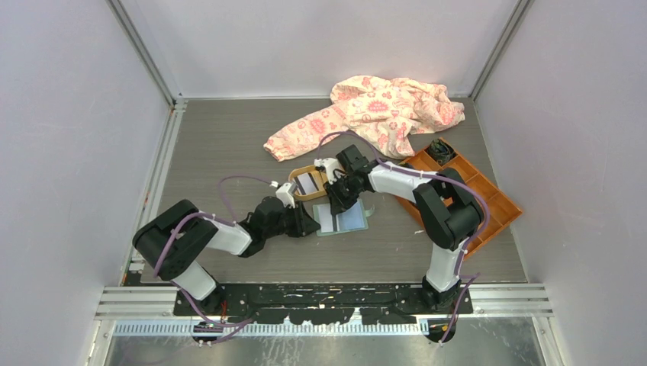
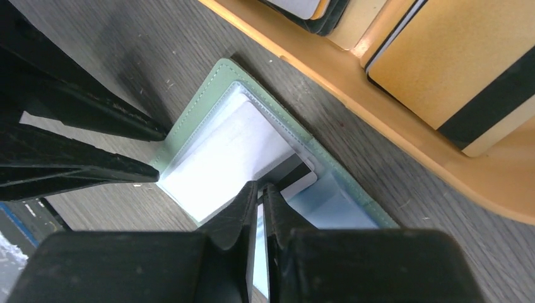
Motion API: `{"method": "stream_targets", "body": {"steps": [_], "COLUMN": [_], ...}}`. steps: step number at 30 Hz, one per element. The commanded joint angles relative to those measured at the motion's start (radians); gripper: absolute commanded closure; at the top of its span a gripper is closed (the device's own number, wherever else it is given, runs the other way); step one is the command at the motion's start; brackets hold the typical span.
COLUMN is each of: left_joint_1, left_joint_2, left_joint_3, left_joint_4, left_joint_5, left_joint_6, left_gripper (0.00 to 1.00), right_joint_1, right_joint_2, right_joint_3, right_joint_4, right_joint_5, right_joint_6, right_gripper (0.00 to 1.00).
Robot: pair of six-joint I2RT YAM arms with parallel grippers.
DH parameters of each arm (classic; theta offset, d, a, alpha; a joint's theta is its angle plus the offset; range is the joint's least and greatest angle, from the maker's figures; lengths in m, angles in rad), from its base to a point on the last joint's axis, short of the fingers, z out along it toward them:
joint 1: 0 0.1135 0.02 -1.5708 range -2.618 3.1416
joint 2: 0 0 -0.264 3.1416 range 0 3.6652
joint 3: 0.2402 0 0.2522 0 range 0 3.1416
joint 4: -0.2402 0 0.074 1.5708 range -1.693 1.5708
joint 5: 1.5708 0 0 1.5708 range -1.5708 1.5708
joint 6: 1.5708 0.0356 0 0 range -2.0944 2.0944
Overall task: Put the credit cards into the card holder
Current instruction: Insert the credit card into the card holder.
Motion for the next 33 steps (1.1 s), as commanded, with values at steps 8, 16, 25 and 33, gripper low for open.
{"method": "stream_targets", "body": {"steps": [8,16,25,33], "left_joint_1": [-0.016,-0.017,-0.016,-0.018], "left_joint_2": [-0.105,-0.116,0.034,0.046], "left_joint_3": [-0.076,-0.027,0.037,0.029], "left_joint_4": [-0.123,-0.220,-0.160,-0.143], "left_joint_5": [-0.081,-0.094,-0.030,-0.015], "left_joint_6": [-0.050,-0.017,-0.016,-0.023], "left_gripper": [0.72,0.72,0.75,0.78], "right_joint_1": [-0.052,-0.035,-0.010,-0.014], "right_joint_2": [-0.090,-0.006,0.050,0.054], "right_joint_3": [0.027,0.062,0.080,0.076], "right_joint_4": [-0.044,-0.077,-0.068,-0.041], "right_joint_5": [-0.035,0.049,0.014,-0.111], "right_joint_6": [-0.025,-0.019,0.015,0.063], "right_gripper": [0.85,0.89,0.90,0.90]}}
